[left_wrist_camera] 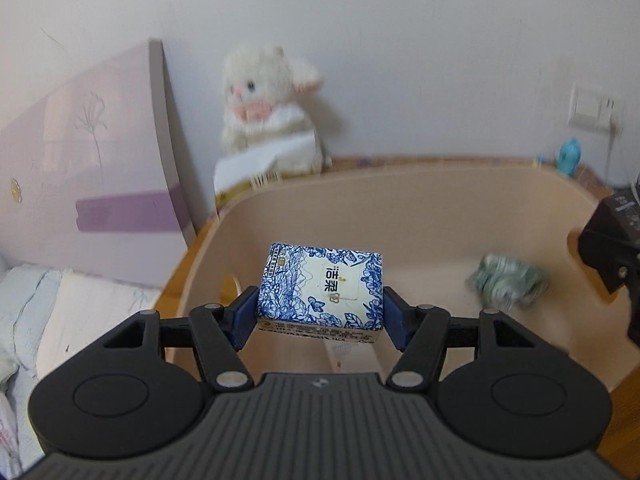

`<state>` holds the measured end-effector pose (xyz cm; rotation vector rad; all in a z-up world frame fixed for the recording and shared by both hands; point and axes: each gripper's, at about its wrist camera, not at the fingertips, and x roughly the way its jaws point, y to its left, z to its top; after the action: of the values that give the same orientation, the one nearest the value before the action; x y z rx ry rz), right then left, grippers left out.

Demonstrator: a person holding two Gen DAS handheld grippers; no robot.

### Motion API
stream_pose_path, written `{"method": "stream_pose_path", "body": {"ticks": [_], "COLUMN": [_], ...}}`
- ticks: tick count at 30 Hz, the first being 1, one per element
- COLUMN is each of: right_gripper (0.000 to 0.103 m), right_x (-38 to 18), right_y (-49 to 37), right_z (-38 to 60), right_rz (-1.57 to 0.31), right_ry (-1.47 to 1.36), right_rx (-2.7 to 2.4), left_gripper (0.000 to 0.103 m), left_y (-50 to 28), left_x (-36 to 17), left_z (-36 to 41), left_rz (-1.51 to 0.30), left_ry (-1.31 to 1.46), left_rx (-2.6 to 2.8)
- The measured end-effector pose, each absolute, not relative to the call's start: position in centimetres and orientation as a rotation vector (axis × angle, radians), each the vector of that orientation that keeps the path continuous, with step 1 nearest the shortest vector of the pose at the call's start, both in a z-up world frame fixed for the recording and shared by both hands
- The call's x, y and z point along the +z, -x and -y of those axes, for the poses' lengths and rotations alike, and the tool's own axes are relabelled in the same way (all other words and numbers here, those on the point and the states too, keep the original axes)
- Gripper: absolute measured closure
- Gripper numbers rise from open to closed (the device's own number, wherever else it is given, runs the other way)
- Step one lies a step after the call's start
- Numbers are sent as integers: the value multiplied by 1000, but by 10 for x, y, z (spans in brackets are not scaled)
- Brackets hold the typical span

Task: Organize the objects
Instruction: 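Carry both boxes over the basket and open both tools to drop them, then grasp the round tin with the left tool while the right tool grasps the cartoon tissue pack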

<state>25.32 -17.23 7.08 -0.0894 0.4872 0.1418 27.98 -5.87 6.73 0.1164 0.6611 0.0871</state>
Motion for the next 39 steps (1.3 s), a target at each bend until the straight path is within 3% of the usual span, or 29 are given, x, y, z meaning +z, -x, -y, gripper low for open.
{"method": "stream_pose_path", "body": {"ticks": [6,9,10,12,13,21,39], "right_gripper": [74,62,60,42,38,13,0], "right_x": [49,52,54,61,65,86,72], "right_y": [-260,-251,-246,-237,-232,-195,-130], "right_z": [163,161,160,161,162,173,159], "right_rz": [-590,-564,-551,-525,-513,-479,-530], "right_ry": [111,129,140,145,139,65,78], "right_rx": [139,119,113,103,99,122,197], "left_gripper": [37,37,32,16,14,9,8], "left_y": [-282,-275,-272,-263,-257,-213,-144], "left_x": [58,63,66,74,77,100,72], "left_z": [62,57,56,53,51,40,14], "left_rz": [-731,-734,-728,-695,-673,-613,-713], "left_ry": [-149,-106,-94,-90,-93,-93,-126], "left_rx": [64,31,18,26,30,-17,-60]}}
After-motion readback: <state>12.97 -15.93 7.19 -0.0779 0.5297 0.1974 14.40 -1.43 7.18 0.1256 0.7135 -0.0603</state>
